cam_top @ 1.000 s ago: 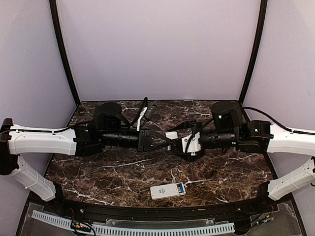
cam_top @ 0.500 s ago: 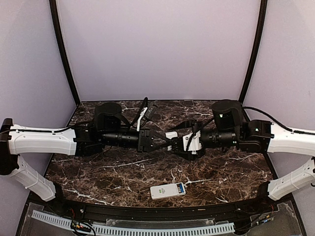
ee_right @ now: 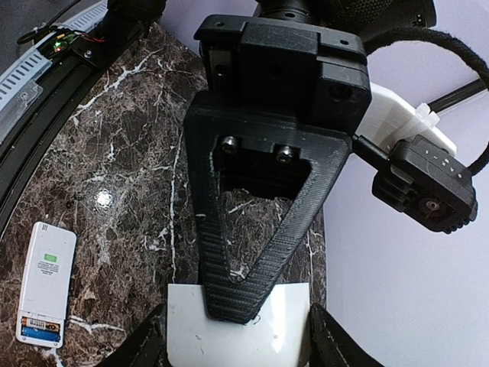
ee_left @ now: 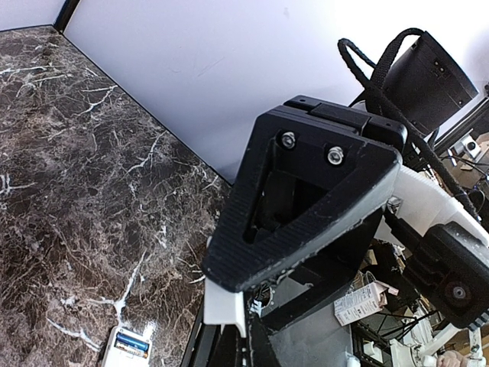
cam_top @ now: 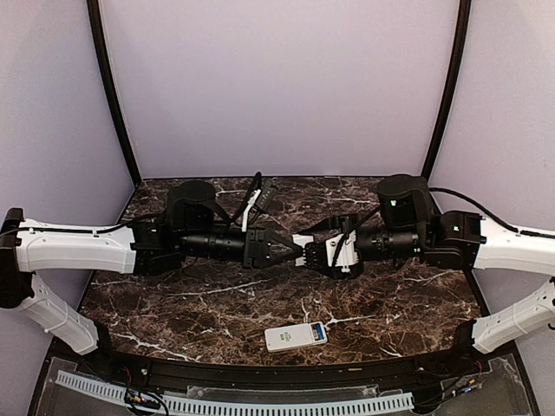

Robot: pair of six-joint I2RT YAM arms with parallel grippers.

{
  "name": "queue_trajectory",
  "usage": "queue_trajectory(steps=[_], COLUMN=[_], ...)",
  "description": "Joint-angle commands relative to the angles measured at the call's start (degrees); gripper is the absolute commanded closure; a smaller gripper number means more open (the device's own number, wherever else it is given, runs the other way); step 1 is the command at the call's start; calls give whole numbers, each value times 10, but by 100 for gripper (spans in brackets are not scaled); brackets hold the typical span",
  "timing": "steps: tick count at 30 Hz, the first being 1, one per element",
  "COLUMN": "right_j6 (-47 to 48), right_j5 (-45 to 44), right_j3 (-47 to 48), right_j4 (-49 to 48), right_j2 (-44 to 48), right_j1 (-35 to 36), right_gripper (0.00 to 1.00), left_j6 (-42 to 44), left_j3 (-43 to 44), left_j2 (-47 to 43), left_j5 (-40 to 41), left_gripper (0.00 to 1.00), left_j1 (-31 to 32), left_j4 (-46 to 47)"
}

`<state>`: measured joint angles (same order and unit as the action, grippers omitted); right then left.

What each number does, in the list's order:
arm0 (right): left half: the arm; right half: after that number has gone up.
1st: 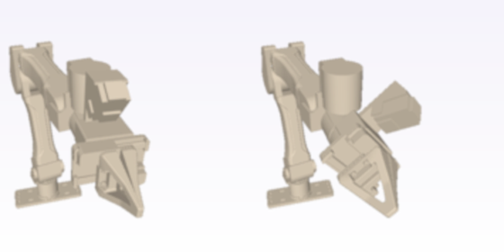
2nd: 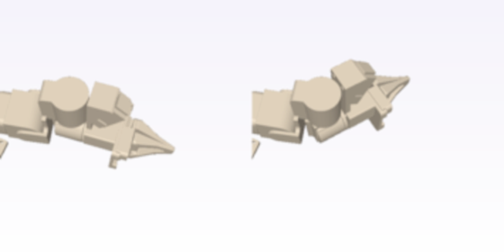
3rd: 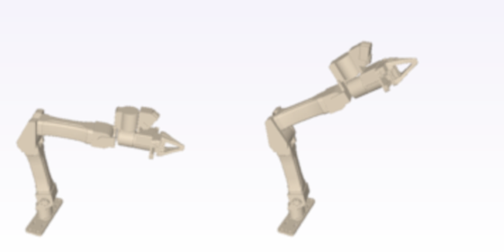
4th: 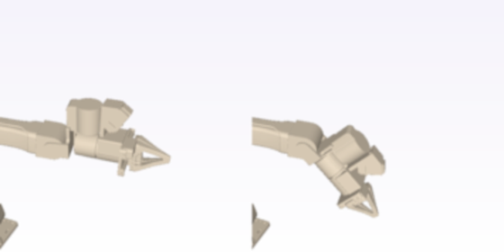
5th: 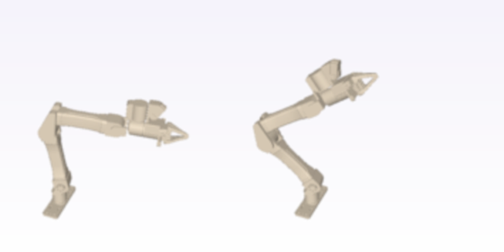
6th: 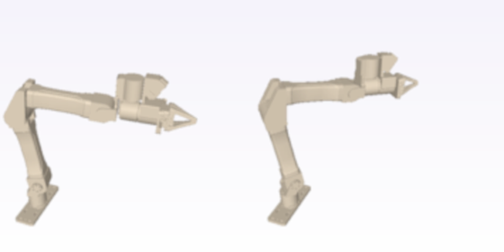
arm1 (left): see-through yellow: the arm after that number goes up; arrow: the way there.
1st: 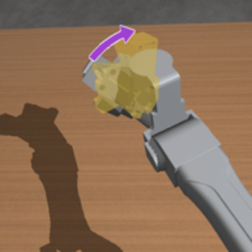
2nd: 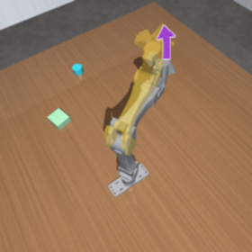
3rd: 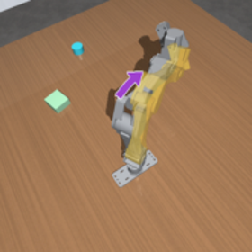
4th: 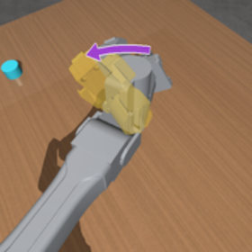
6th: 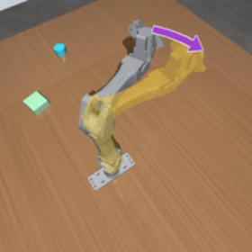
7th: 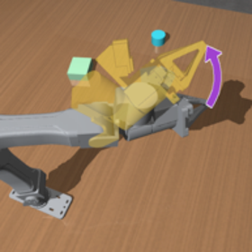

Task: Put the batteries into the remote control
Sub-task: Pass from the left arm to the right

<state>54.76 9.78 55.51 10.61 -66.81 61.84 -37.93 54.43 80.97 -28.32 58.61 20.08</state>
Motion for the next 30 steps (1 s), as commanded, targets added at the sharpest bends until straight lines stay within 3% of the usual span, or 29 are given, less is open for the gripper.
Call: queue_trajectory(steps=[1, 13, 17, 22, 26, 30], right_j6=[-7, -16, -54, -263, -467, -643], right_j5=[-4, -5, -13, -11, 55, 95], right_j3=[7, 7, 12, 52, 46, -3], right_j4=[-14, -4, -8, 19, 23, -34], right_j2=[3, 2, 4, 17, 47, 97], right_j1=[-1, -1, -1, -7, -18, -30], right_gripper=[44, 53, 40, 27, 26, 30], left_j6=[9, 12, 18, 44, 67, 87], left_j3=[19, 19, 17, 4, 1, -1], left_j2=[5, 9, 8, -8, -17, -30], left_j5=[-14, -20, -13, 19, 27, 28], left_gripper=[100, 100, 100, 100, 100, 100], left_j1=[-2, -2, -2, -2, -2, -2], left_j4=[10, 13, 11, 2, 0, 2])
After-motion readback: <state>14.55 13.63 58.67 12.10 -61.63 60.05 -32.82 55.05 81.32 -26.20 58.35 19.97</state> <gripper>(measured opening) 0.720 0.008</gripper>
